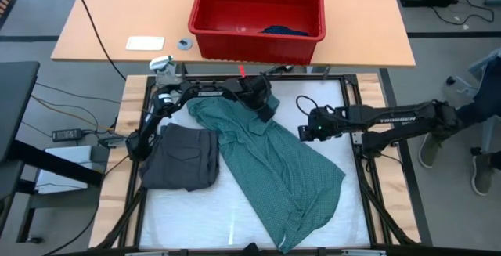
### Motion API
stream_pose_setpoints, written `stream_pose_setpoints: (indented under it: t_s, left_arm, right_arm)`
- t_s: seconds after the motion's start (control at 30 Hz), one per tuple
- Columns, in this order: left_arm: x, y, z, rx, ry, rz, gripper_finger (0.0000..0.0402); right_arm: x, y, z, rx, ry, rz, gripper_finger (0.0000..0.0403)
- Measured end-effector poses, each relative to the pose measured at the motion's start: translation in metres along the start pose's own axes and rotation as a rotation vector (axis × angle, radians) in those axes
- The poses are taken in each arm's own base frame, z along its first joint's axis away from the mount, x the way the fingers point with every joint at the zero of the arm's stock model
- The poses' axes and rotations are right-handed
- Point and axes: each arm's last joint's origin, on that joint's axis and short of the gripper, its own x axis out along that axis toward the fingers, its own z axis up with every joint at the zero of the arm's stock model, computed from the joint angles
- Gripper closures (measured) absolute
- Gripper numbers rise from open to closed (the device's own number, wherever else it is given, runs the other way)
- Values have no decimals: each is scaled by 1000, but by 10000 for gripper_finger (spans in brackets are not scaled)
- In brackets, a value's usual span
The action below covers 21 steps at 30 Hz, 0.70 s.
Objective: Fold Laundry from Bin
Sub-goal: Fold the green polo shirt on the table
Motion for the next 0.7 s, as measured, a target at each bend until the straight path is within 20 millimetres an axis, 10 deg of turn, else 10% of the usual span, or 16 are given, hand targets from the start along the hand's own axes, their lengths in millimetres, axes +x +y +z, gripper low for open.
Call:
stream_pose_setpoints:
  t_s: [0.3,0.7]
  left_arm:
    - [0,0,-4,31,45,7,288]
    - [0,2,-2,92,38,-50,397]
  right_arm:
    - [0,1,-5,-25,-15,0,207]
    - [-1,3,-10,-19,-3,6,213]
